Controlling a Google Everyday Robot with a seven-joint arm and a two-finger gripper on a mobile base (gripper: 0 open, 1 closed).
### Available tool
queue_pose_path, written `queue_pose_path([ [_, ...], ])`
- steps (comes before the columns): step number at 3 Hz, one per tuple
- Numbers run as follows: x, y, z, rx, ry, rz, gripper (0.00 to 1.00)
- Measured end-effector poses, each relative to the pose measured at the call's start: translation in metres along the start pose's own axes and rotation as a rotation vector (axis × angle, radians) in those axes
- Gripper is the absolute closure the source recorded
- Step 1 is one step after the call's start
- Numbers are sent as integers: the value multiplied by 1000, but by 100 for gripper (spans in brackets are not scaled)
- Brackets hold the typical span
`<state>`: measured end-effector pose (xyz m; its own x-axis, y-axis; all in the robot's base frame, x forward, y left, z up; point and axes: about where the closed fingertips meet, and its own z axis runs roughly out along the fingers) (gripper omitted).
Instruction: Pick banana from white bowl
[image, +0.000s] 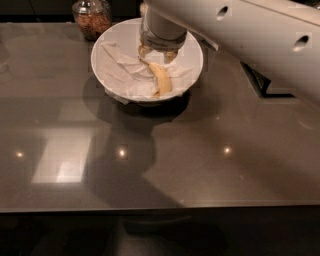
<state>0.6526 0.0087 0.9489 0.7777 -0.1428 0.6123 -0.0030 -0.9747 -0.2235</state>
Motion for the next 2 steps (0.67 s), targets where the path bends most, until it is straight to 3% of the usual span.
queue_pose_path([
  [2,-13,11,44,-65,-79,-62,48],
])
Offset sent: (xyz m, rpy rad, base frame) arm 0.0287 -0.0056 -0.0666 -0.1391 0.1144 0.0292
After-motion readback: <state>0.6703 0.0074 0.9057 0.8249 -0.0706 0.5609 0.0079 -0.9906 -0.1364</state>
